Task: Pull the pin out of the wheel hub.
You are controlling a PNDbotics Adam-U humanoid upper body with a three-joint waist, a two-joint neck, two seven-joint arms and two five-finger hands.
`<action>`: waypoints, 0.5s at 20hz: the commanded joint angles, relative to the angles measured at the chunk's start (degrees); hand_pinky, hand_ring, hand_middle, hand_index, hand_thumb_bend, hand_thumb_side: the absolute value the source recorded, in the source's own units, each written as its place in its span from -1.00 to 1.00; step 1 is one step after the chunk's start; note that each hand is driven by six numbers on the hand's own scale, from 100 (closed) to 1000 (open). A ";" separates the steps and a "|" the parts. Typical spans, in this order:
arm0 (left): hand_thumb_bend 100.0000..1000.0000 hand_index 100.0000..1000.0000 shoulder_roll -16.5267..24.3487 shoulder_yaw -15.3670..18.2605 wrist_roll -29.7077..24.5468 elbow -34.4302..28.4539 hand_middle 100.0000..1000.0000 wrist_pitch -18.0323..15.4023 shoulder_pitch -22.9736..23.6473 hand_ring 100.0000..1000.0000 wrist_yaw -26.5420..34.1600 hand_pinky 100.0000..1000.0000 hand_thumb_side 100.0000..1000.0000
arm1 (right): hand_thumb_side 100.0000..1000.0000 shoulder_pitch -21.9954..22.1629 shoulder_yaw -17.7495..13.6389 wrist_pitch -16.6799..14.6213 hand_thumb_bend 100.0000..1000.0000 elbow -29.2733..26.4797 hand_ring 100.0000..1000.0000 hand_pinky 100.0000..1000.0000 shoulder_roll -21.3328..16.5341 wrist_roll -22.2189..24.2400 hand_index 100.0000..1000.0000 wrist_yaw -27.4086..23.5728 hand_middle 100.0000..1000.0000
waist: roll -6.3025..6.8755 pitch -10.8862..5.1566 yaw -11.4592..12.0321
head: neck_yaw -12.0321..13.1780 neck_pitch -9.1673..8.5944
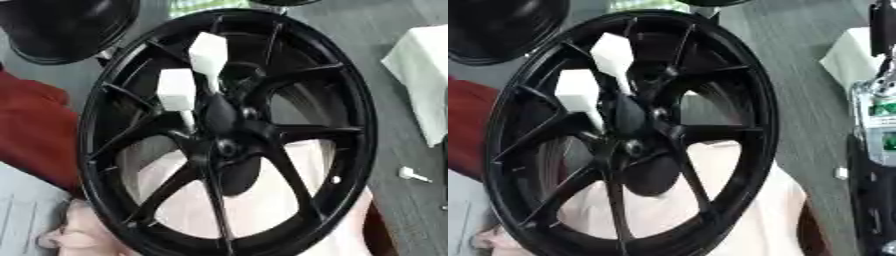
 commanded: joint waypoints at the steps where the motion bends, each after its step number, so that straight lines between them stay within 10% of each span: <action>1: -1.00 0.46 -2.05 -2.65 -3.43 2.03 0.12 1.01 -4.39 0.28 -0.59 0.42 -0.22 | 0.05 -0.24 0.13 0.15 -1.00 -1.18 1.00 0.66 -2.02 0.10 0.63 0.40 0.59 | 0.44 -2.29 0.20 | -0.16 -0.44; 10: -1.00 0.48 -11.47 -9.31 -9.14 9.60 0.13 3.54 -15.02 0.30 -2.60 0.42 -0.04 | 0.04 -0.17 0.67 -0.07 -1.00 -0.74 1.00 0.68 -1.75 1.30 0.64 0.12 0.60 | 0.24 -2.60 0.09 | 0.94 -0.44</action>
